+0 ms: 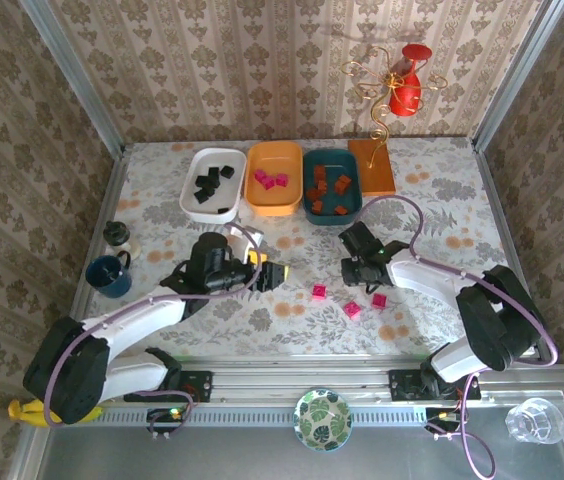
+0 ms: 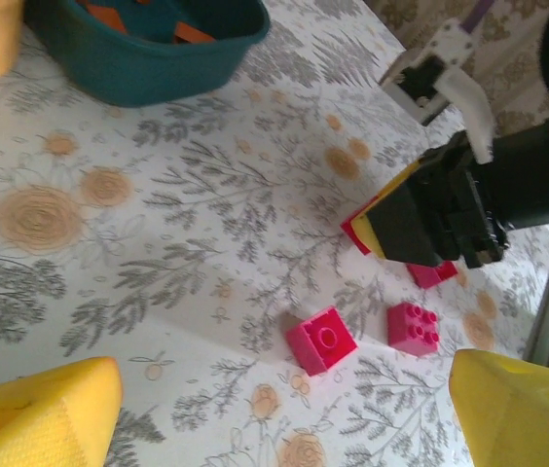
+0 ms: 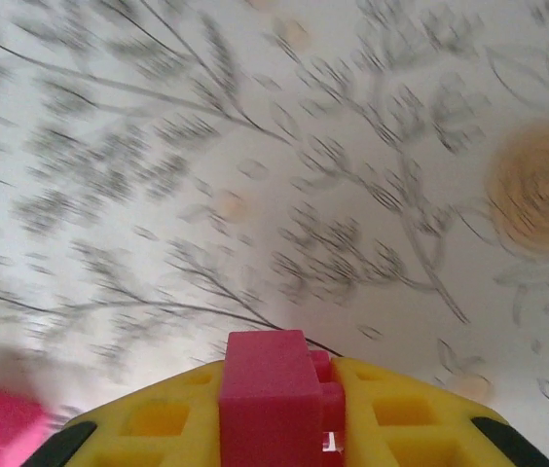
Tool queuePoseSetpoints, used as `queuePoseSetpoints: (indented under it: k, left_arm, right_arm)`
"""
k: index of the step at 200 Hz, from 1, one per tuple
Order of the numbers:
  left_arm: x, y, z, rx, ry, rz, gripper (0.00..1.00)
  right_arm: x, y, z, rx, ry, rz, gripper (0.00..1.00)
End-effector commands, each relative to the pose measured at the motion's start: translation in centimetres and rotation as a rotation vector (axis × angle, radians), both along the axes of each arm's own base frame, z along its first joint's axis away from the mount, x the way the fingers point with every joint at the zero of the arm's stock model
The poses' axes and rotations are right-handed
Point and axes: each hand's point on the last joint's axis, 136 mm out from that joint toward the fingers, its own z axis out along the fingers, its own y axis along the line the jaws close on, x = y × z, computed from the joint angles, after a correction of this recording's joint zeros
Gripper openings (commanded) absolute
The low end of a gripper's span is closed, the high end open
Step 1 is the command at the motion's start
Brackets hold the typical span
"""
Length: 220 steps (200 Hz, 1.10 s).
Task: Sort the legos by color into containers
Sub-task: Pick up the lego from the bottom-center of the table, then place the lego in the container.
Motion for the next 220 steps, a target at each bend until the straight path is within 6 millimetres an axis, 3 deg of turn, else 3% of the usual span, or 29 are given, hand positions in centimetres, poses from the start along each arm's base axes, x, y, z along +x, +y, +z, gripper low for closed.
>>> queuePoseSetpoints:
  k: [1, 27, 49, 76, 102, 120, 135, 161, 183, 194, 220]
  left_arm:
    - [1.5, 2.4, -0.2, -0.008, 0.024, 0.113, 0.88]
    - [3.0, 5.6, -0.2, -0.036, 0.06, 0.237, 0.88]
    - [3.6, 8.0, 0.0, -0.021, 0.056, 0.324, 0.88]
    - [3.2, 9.7, 0.2, 0.012, 0.041, 0.372, 0.89]
    - [2.7, 10.5, 0.6, 0.011, 0.031, 0.391, 0.89]
    - [2.3, 10.8, 0.9, 0.012, 0.021, 0.394, 0.89]
    - [2.0, 11.1, 0.9, 0.024, 0.017, 0.399, 0.9]
    - [1.7, 11.5, 0.6, 0.033, 0.016, 0.405, 0.9]
    - [1.5, 11.0, 0.9, 0.01, 0.017, 0.381, 0.9]
    - [1.2, 10.2, 1.3, -0.021, 0.013, 0.337, 0.9]
    - [0.6, 7.8, 2.8, -0.091, -0.027, 0.215, 0.89]
  right_arm:
    - [3.8, 4.6, 5.7, 0.198, -0.181, 0.055, 0.27]
    - [8.6, 8.7, 9.7, 0.304, -0.309, 0.068, 0.27]
    - [13.1, 11.1, 11.7, 0.326, -0.395, 0.059, 0.27]
    - [18.4, 13.5, 11.5, 0.331, -0.433, 0.035, 0.27]
    - [23.3, 15.0, 9.9, 0.344, -0.439, -0.015, 0.28]
    - [26.1, 15.6, 8.9, 0.365, -0.419, -0.043, 0.35]
    - [27.2, 15.6, 9.5, 0.363, -0.412, -0.041, 0.45]
    - [25.6, 14.9, 12.8, 0.368, -0.43, 0.015, 0.57]
    - [21.0, 12.7, 15.1, 0.356, -0.438, 0.056, 0.63]
    - [17.8, 10.7, 14.5, 0.326, -0.409, 0.051, 0.66]
    - [9.8, 4.3, 10.1, 0.18, -0.274, -0.026, 0.71]
